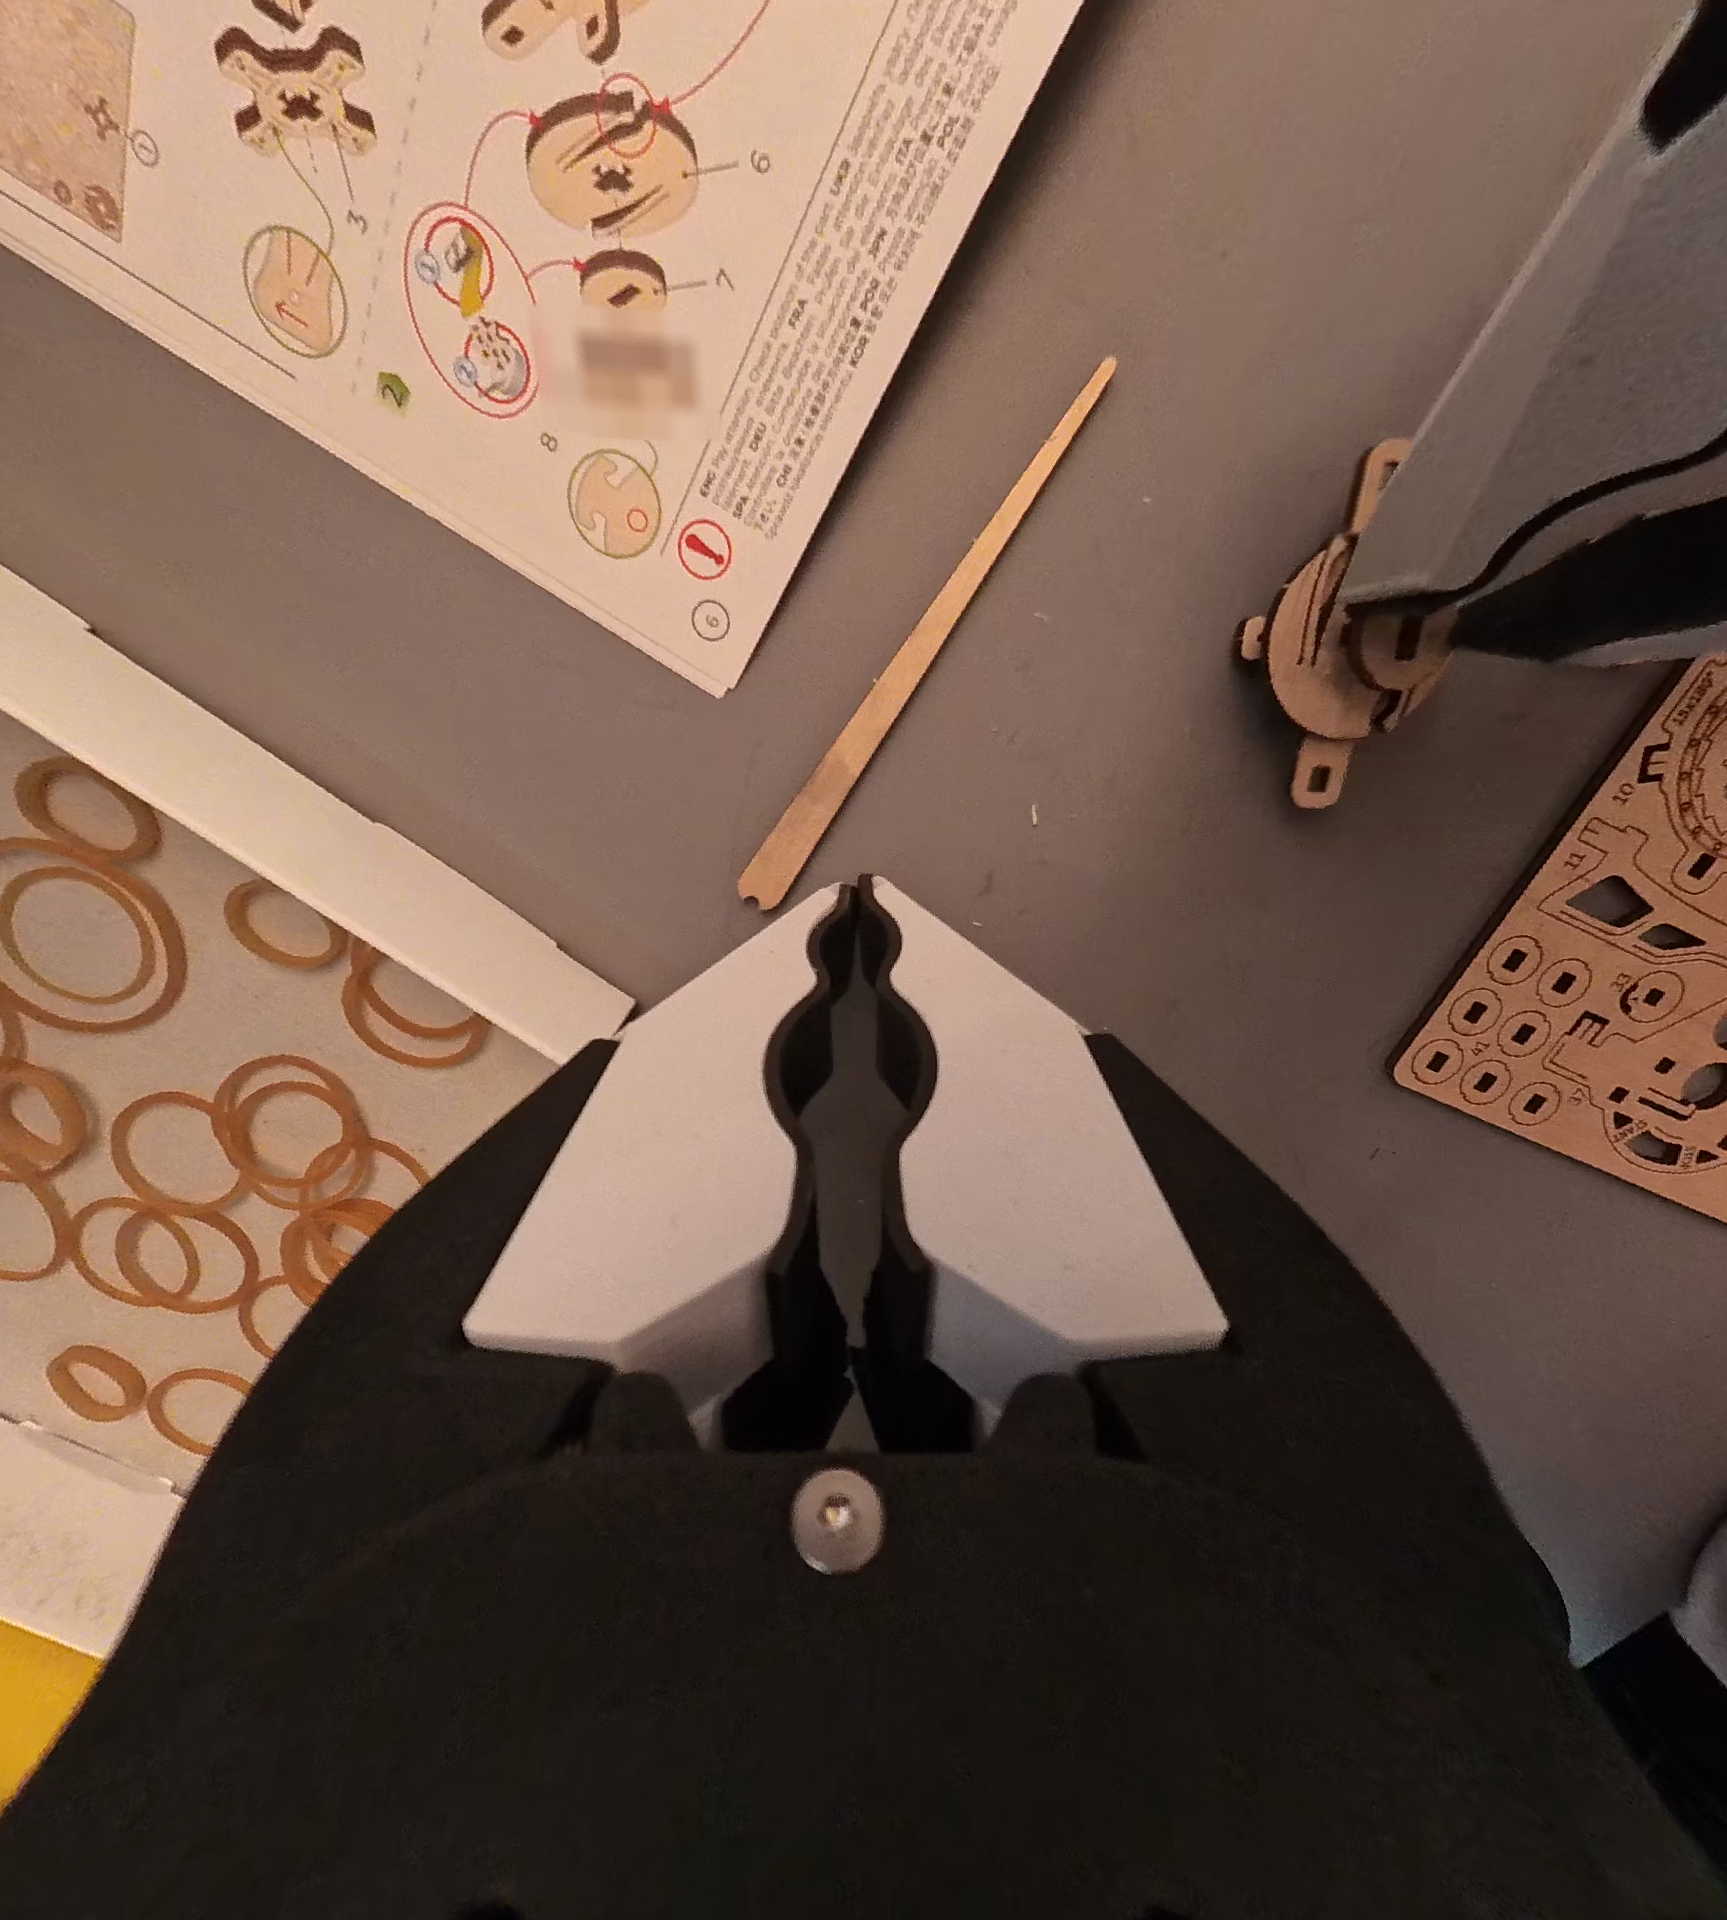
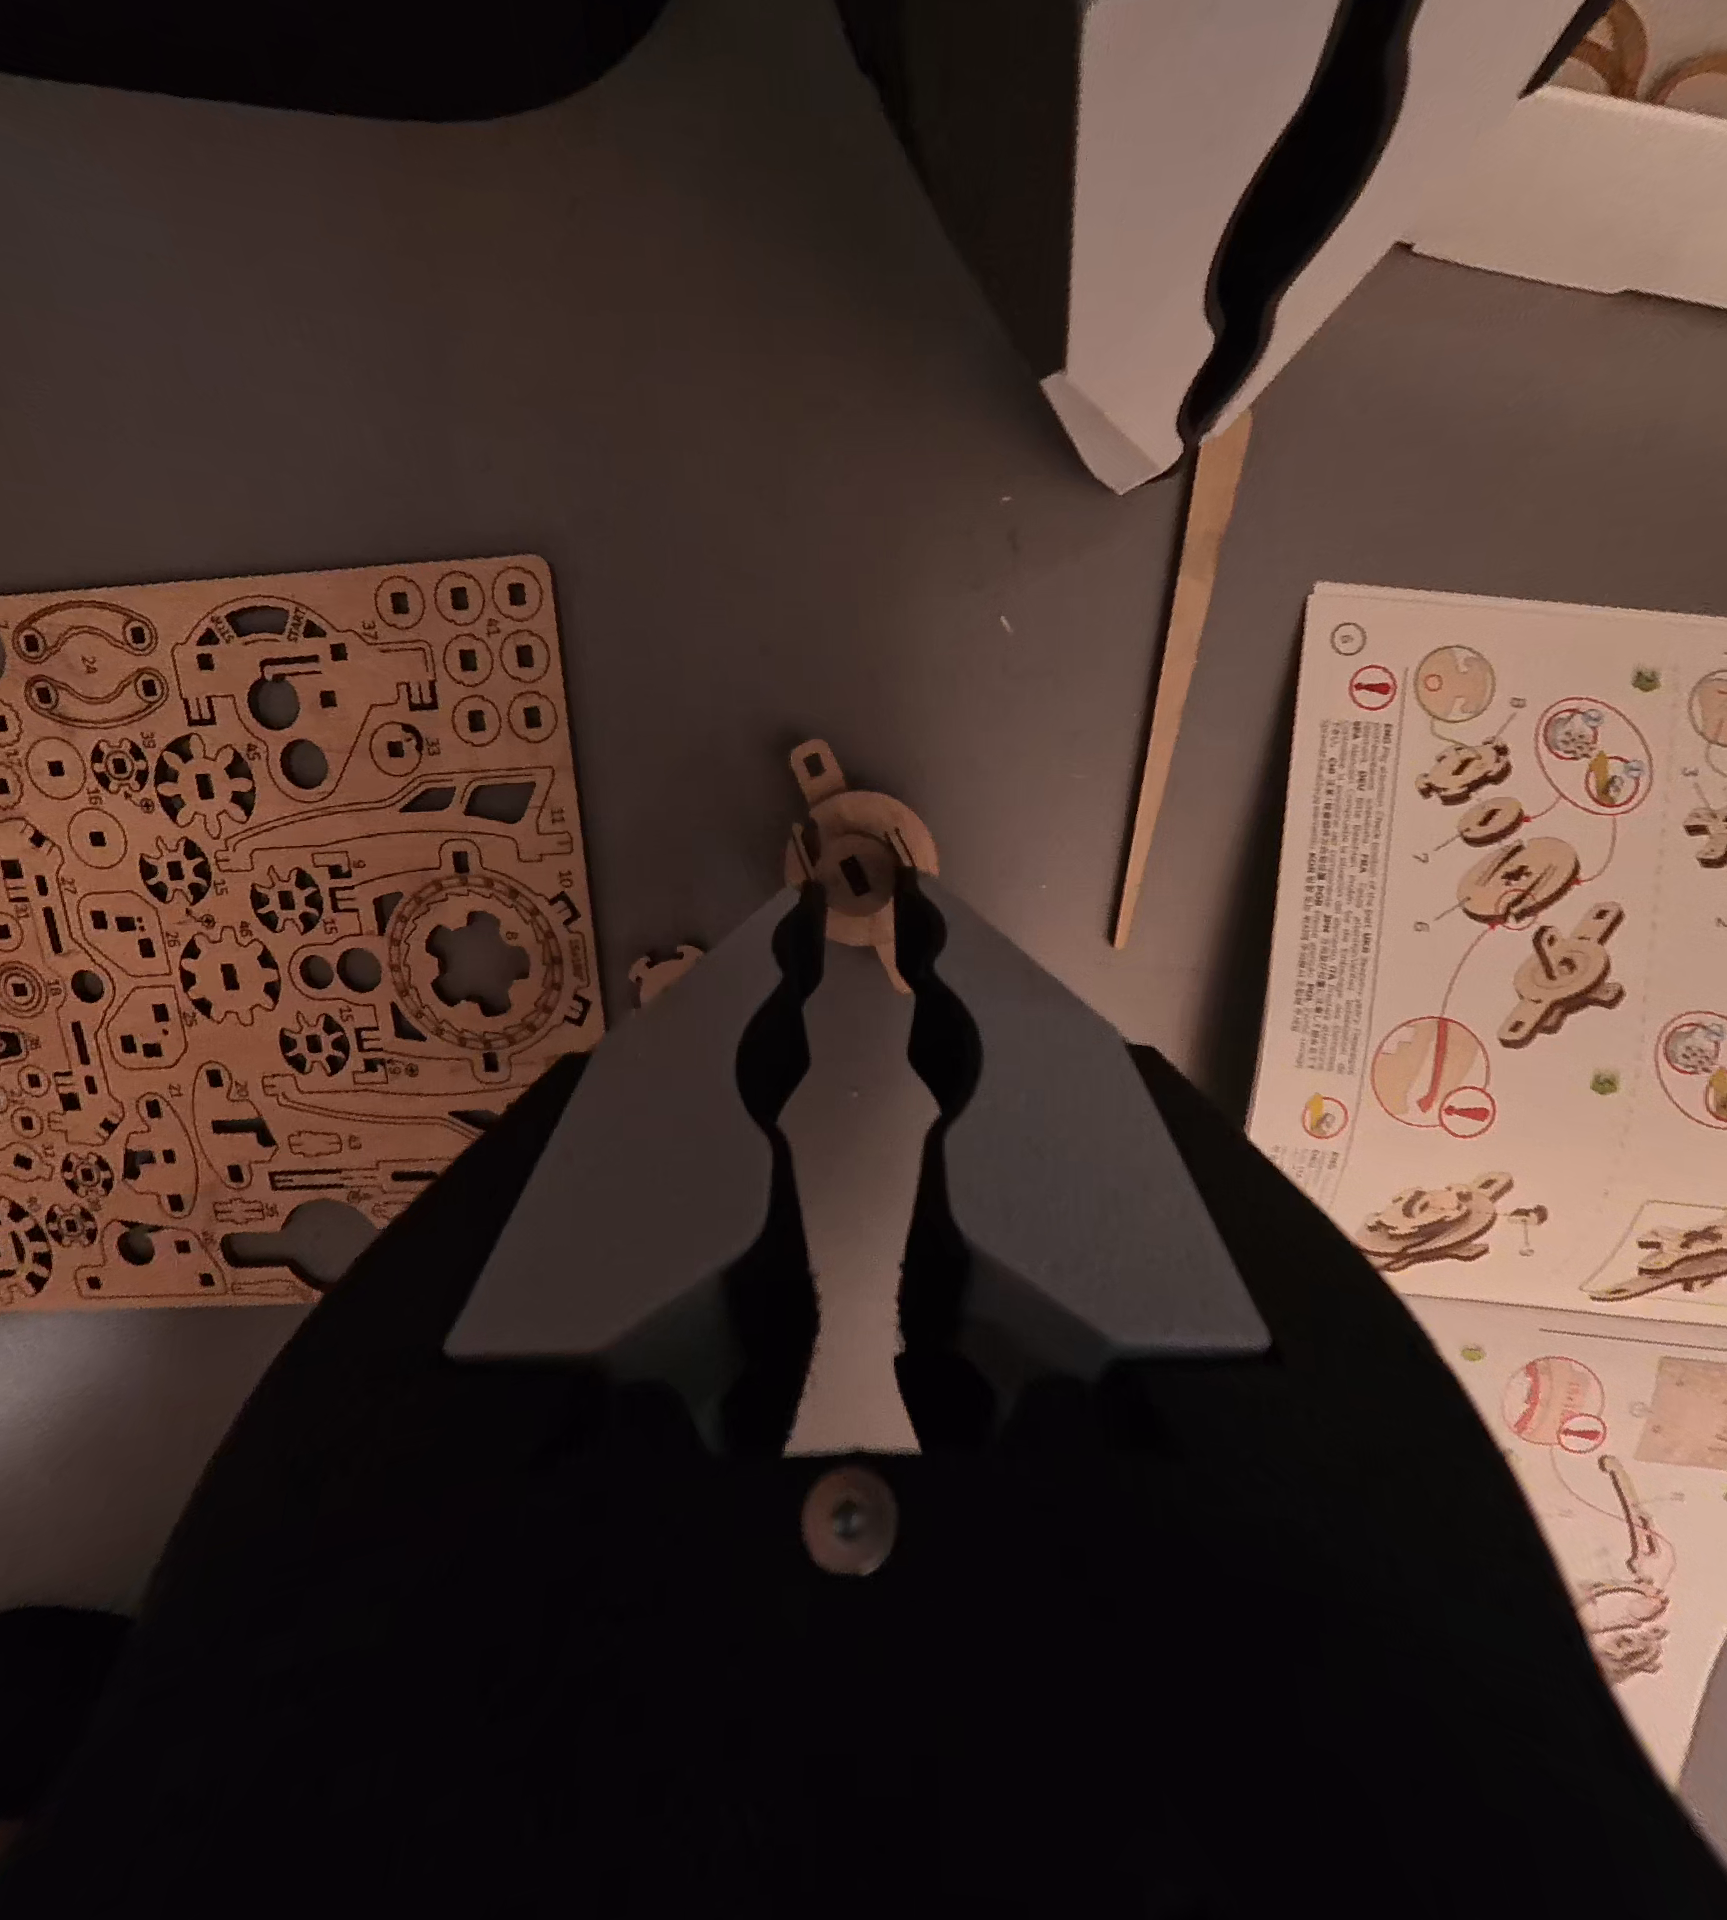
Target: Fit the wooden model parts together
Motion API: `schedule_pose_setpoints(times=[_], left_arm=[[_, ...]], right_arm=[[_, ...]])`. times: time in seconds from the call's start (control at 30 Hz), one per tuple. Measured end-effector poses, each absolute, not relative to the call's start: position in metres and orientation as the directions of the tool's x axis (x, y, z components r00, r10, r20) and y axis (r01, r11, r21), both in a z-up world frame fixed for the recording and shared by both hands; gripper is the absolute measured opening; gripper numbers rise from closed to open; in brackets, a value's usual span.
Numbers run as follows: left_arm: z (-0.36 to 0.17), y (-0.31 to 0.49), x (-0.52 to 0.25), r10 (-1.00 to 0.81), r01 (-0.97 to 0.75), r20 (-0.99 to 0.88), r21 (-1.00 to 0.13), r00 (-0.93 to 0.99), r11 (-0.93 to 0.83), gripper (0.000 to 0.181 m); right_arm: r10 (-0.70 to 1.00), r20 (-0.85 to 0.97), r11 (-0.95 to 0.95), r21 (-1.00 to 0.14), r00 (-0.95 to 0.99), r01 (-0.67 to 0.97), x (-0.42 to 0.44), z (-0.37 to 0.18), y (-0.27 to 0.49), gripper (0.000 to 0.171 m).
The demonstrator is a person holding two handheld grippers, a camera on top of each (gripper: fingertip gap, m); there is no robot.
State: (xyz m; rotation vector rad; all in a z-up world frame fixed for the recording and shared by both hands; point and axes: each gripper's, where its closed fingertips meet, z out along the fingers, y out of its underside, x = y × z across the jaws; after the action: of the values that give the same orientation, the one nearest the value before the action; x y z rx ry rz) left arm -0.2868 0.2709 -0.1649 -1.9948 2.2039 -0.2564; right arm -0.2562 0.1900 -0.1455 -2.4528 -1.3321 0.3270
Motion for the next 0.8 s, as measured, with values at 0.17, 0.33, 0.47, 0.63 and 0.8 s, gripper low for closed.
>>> schedule_pose_setpoints(times=[0.17, 0.33, 0.47, 0.63, 0.8], left_arm=[[-0.165, 0.270, -0.288, -0.992, -0.969, 0.047, -0.223, -0.117, 0.104, 0.000], [-0.150, 0.233, -0.287, -0.931, -0.966, 0.338, -0.253, -0.135, 0.048, 0.000], [-0.117, 0.214, -0.278, -0.884, -0.924, 0.413, -0.378, -0.221, 0.055, 0.000], [-0.082, 0.197, -0.265, -0.845, -0.731, 0.229, -0.638, -0.483, 0.245, 0.000], [-0.070, 0.181, -0.254, -0.814, -0.504, 0.042, -0.803, -0.579, 0.317, 0.014]], right_arm=[[0.796, -0.104, -0.578, -0.424, 0.596, 0.697, -0.256, -0.145, 0.192, 0.015], [0.761, -0.123, -0.617, -0.438, 0.637, 0.654, -0.254, -0.144, 0.193, 0.015], [0.760, -0.099, -0.602, -0.480, 0.642, 0.638, -0.255, -0.130, 0.193, 0.022], [0.793, 0.006, -0.495, -0.578, 0.609, 0.649, -0.243, -0.106, 0.188, 0.023], [0.785, 0.141, -0.283, -0.786, 0.603, 0.551, -0.248, -0.097, 0.191, 0.018]])
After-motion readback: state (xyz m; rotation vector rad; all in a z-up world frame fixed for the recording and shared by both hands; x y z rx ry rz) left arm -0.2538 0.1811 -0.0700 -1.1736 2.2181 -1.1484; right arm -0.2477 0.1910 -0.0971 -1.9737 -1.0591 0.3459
